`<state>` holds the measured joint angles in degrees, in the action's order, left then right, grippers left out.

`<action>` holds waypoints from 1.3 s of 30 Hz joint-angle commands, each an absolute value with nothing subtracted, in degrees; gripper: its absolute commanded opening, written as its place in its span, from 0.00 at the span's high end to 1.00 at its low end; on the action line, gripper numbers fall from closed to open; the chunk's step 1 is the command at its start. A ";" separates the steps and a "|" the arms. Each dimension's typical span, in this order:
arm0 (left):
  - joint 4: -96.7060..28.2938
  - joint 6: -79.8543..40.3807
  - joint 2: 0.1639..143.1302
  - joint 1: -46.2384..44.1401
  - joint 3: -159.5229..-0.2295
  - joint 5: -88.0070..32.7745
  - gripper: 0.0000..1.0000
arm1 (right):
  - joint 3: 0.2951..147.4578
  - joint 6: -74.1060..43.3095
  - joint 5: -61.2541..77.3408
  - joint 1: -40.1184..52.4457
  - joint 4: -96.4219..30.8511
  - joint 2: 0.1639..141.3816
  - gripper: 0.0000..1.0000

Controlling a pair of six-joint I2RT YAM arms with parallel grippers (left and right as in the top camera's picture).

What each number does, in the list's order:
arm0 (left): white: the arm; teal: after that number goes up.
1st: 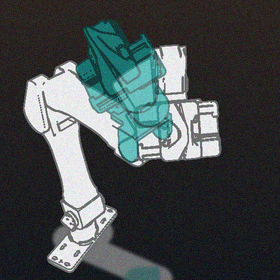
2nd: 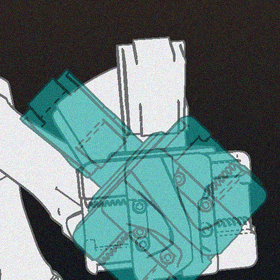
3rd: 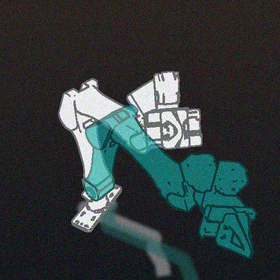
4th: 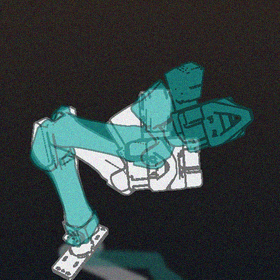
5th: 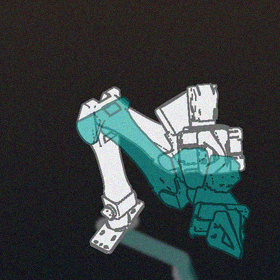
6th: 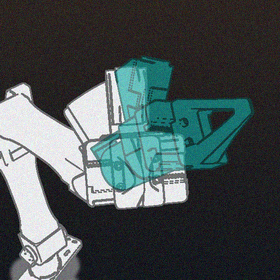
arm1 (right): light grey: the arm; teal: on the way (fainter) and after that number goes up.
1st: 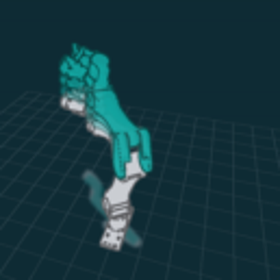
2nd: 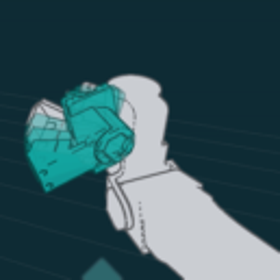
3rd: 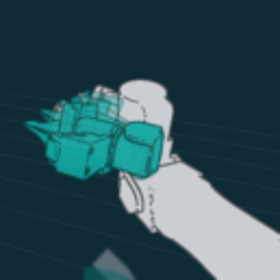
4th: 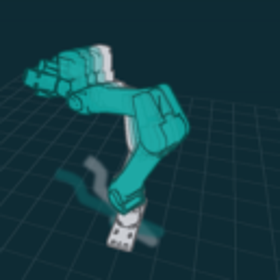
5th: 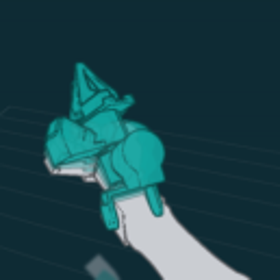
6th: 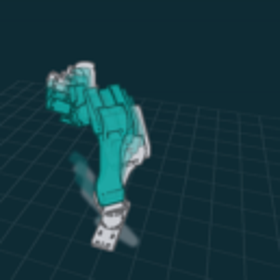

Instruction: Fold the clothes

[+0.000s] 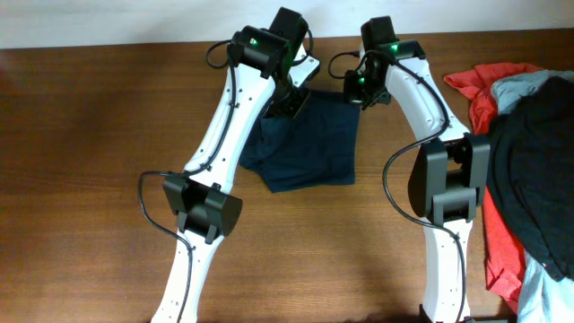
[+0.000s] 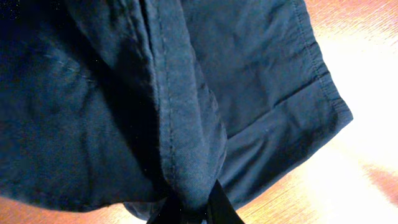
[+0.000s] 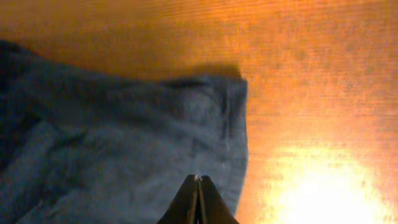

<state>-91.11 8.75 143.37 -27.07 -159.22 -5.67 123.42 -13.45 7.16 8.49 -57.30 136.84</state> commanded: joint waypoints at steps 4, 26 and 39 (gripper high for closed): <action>-90.80 7.14 145.88 -28.49 -160.16 -7.94 0.99 | 122.91 -12.27 5.48 8.60 -55.00 137.36 0.95; -87.66 5.61 148.64 -33.23 -160.13 -8.16 1.00 | 122.89 -12.27 8.54 8.64 -50.00 144.51 0.95; -87.57 4.10 149.32 -33.30 -160.13 -11.94 0.96 | 122.89 -12.27 8.51 8.64 -48.56 144.49 0.95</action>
<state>-87.94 4.86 148.38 -32.99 -159.22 -7.49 123.20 -12.82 8.03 8.51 -49.10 143.87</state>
